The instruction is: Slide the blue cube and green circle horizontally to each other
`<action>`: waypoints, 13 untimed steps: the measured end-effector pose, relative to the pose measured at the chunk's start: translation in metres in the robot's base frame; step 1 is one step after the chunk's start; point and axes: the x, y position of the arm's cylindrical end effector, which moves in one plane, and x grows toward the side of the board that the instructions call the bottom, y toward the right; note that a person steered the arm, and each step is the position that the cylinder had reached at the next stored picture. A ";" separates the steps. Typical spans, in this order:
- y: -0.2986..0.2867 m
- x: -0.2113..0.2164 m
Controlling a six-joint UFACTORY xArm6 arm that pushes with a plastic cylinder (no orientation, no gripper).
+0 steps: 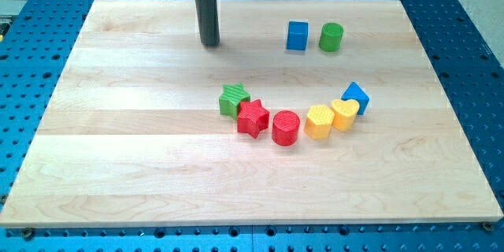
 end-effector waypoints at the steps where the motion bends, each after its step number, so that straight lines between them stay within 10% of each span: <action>1: 0.102 -0.018; 2: 0.209 -0.017; 8: 0.189 0.070; 11: 0.125 0.029; 13: 0.271 -0.009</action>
